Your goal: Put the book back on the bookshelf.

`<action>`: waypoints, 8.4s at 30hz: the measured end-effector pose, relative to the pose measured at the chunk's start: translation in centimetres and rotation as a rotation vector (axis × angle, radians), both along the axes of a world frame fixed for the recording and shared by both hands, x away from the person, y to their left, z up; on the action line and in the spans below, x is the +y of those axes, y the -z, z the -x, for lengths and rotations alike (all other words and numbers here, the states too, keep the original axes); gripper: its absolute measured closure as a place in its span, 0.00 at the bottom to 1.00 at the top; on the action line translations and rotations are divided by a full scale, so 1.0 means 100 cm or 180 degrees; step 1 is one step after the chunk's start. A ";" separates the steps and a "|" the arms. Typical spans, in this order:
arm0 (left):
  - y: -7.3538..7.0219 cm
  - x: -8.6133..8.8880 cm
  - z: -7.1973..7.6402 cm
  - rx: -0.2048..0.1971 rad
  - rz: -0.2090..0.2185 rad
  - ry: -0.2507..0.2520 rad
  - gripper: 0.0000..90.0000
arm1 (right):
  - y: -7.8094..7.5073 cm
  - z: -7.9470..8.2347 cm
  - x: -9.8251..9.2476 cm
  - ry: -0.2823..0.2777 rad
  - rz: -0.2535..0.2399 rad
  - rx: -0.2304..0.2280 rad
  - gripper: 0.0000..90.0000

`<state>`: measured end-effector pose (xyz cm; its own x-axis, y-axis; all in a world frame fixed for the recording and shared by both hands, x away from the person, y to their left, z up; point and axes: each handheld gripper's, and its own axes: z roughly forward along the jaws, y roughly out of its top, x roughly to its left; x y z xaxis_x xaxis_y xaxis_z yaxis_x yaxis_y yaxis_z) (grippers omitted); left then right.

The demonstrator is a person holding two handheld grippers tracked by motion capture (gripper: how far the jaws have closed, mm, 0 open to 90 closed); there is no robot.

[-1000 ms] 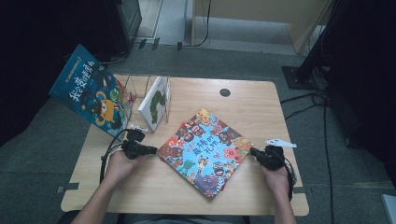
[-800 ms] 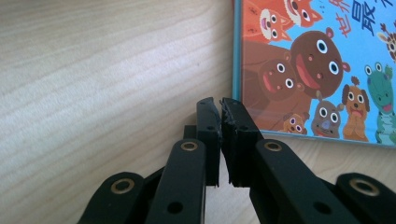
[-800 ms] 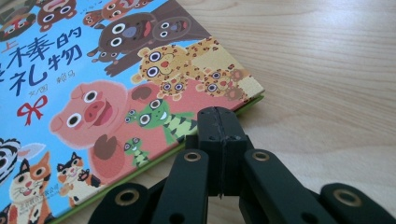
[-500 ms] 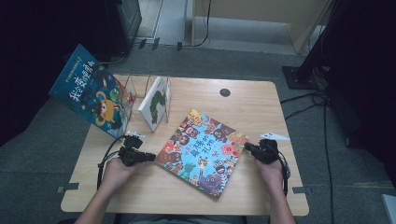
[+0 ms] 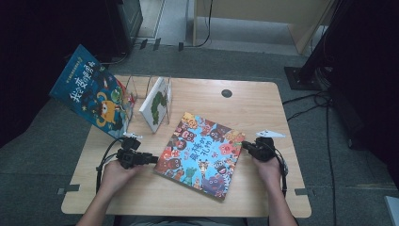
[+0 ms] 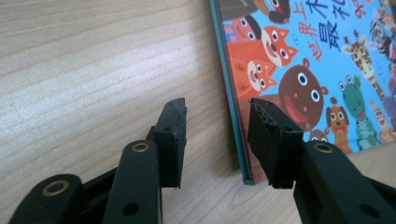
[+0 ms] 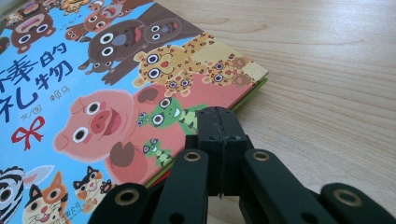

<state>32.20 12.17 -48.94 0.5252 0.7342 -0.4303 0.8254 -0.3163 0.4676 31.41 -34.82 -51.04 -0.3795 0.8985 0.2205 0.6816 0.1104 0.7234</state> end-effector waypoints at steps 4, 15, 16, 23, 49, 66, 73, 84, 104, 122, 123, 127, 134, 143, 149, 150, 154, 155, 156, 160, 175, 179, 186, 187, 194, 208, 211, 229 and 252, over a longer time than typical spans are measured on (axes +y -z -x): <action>-0.002 -0.001 -0.004 -0.0031 0.0005 0.0026 0.59 | -0.002 0.003 0.002 -0.0045 -0.0016 -0.0048 1.00; -0.007 -0.016 -0.021 -0.0084 0.0031 0.0154 0.52 | -0.003 0.025 0.006 -0.0172 -0.0004 -0.0066 1.00; -0.007 -0.017 -0.022 -0.0091 0.0030 0.0164 0.51 | -0.003 0.028 0.007 -0.0179 -0.0006 -0.0062 1.00; -0.007 -0.026 -0.034 -0.0065 0.0005 0.0228 0.49 | -0.003 0.043 0.012 -0.0295 0.0012 -0.0093 1.00; 0.005 -0.057 -0.058 -0.0023 -0.0073 0.0515 0.38 | 0.000 0.060 0.023 -0.0427 0.0091 -0.0070 1.00; 0.002 -0.063 -0.059 0.0099 -0.0178 0.0443 0.38 | 0.001 0.052 0.026 -0.0462 0.0028 -0.0056 1.00; 0.001 -0.063 -0.062 0.0154 -0.0184 0.0422 0.33 | 0.001 0.048 0.029 -0.0466 -0.0011 -0.0053 1.00; -0.003 -0.067 -0.067 0.0227 -0.0374 0.0357 0.44 | 0.001 0.047 0.029 -0.0496 -0.0005 -0.0035 1.00; -0.090 -0.065 -0.058 0.0215 0.0163 0.0525 0.60 | 0.004 0.040 0.028 -0.0633 -0.0229 0.0017 1.00; -0.139 -0.092 -0.072 0.0487 -0.0077 0.0722 0.77 | 0.004 0.024 0.077 -0.1009 0.0039 -0.0221 0.98; -0.140 -0.092 -0.073 0.0525 -0.0034 0.0730 0.79 | 0.004 0.024 0.077 -0.1017 0.0049 -0.0238 0.97; -0.147 -0.097 -0.080 0.0647 -0.0020 0.0718 0.85 | 0.002 0.021 0.079 -0.1044 0.0056 -0.0214 0.86; -0.161 -0.100 -0.087 0.0884 -0.0170 0.0677 0.89 | -0.009 0.022 0.061 -0.0909 0.0036 -0.0264 0.80; -0.180 -0.098 -0.076 0.0762 -0.0388 0.0807 0.90 | -0.010 0.022 0.052 -0.0852 -0.0012 -0.0296 0.80; -0.192 -0.077 -0.065 0.0681 -0.0263 0.0799 0.90 | -0.010 0.021 0.058 -0.0905 -0.0012 -0.0288 0.78; -0.194 -0.073 -0.064 0.0660 -0.0238 0.0777 0.90 | -0.010 0.020 0.059 -0.0913 -0.0011 -0.0294 0.77; -0.203 -0.050 -0.054 0.0608 -0.0175 0.0692 0.90 | -0.010 0.019 0.063 -0.0924 -0.0004 -0.0344 0.77; -0.204 -0.045 -0.052 0.0611 -0.0166 0.0653 0.90 | -0.010 0.018 0.064 -0.0934 0.0006 -0.0369 0.76; -0.204 -0.039 -0.050 0.0614 -0.0169 0.0624 0.90 | -0.009 0.017 0.065 -0.0938 0.0003 -0.0381 0.76; -0.202 -0.014 -0.043 0.0623 -0.0136 0.0459 0.90 | -0.010 0.011 0.068 -0.0962 0.0012 -0.0333 0.72; -0.201 0.067 -0.016 0.0622 -0.0015 -0.0113 0.90 | -0.005 -0.002 0.079 -0.1035 0.0117 -0.0341 0.68; -0.203 0.087 -0.008 0.0614 -0.0010 -0.0256 0.90 | -0.004 -0.004 0.083 -0.1102 0.0201 -0.0232 0.67; -0.205 0.119 0.000 0.0633 0.0008 -0.0488 0.90 | -0.001 -0.005 0.086 -0.1169 0.0226 -0.0253 0.66; -0.206 0.124 0.001 0.0625 -0.0005 -0.0519 0.90 | -0.001 -0.005 0.086 -0.1173 0.0230 -0.0261 0.66; -0.216 0.154 0.003 0.0586 -0.0119 -0.0781 0.90 | -0.001 -0.005 0.086 -0.1179 0.0259 -0.0278 0.66; -0.240 0.188 -0.021 0.0465 -0.0338 -0.1242 0.90 | -0.001 -0.005 0.086 -0.1176 0.0272 -0.0293 0.66; -0.242 0.188 -0.033 0.0450 -0.0325 -0.1284 0.90 | -0.001 -0.005 0.087 -0.1174 0.0270 -0.0293 0.66; -0.239 0.166 -0.091 0.0310 -0.0350 -0.1349 0.90 | 0.000 -0.006 0.088 -0.1196 0.0278 -0.0319 0.66; -0.215 0.146 -0.124 0.0204 -0.0513 -0.1398 0.77 | 0.001 -0.005 0.087 -0.1162 0.0187 -0.0301 0.64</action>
